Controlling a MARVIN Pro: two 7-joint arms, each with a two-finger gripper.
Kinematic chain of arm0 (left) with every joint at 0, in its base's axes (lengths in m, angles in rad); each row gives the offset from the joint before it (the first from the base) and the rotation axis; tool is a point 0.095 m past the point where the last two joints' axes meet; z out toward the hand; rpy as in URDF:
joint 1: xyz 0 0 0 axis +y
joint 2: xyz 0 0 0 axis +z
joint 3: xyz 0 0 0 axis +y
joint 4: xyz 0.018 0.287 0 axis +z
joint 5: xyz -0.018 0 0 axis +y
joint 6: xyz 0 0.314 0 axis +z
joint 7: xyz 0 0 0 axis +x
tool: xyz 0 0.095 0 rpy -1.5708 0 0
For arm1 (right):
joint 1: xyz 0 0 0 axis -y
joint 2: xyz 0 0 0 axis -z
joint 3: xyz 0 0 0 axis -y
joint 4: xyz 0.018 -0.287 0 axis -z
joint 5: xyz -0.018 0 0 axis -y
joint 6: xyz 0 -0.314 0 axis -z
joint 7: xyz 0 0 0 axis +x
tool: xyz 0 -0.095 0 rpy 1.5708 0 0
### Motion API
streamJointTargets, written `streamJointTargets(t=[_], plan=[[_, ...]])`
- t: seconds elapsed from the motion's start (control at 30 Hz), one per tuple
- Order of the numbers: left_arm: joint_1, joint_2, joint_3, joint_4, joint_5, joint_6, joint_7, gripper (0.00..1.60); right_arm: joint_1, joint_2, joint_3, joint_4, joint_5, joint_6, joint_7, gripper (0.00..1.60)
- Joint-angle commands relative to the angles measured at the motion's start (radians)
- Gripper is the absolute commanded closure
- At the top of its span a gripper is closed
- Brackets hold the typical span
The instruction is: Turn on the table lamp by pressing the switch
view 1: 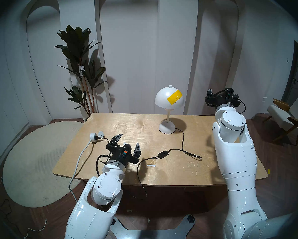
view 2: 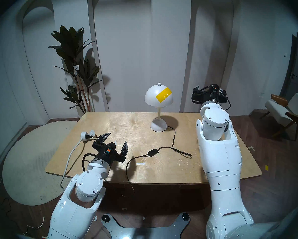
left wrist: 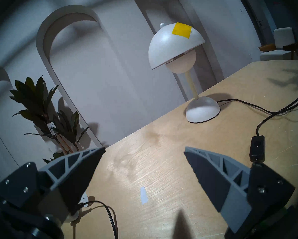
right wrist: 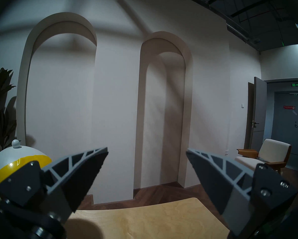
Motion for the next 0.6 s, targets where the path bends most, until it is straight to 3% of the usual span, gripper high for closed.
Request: streamJointTargets(t=[0.0,0.3,0.37,0.4,0.43,0.47,0.57], plan=[[-0.116,0.008,0.041,-0.035,0.053,0.022,-0.031,0.0,0.017,0.004,0.0,-0.017,0.0,-0.007,0.003,0.0],[-0.19,0.002,0.137,-0.04,0.218,0.074,-0.088,0.0,0.017,0.008,-0.003,-0.017,0.005,-0.007,0.0,0.0],[-0.244,0.007,0.181,-0.009,0.261,0.112,-0.091,0.0,0.017,0.009,-0.003,-0.017,0.006,-0.007,0.0,0.0],[-0.203,-0.024,0.174,-0.024,0.316,0.113,-0.086,0.0,0.017,0.01,-0.004,-0.017,0.006,-0.007,-0.001,0.0],[-0.259,-0.005,0.206,0.011,0.318,0.136,-0.089,0.0,0.017,0.01,-0.004,-0.017,0.007,-0.007,-0.001,0.0],[-0.229,-0.036,0.201,0.004,0.359,0.142,-0.083,0.0,0.017,0.011,-0.004,-0.017,0.007,-0.007,-0.001,0.0],[-0.28,-0.051,0.244,0.052,0.416,0.176,-0.071,0.0,0.017,0.012,-0.005,-0.017,0.009,-0.007,-0.002,0.0]])
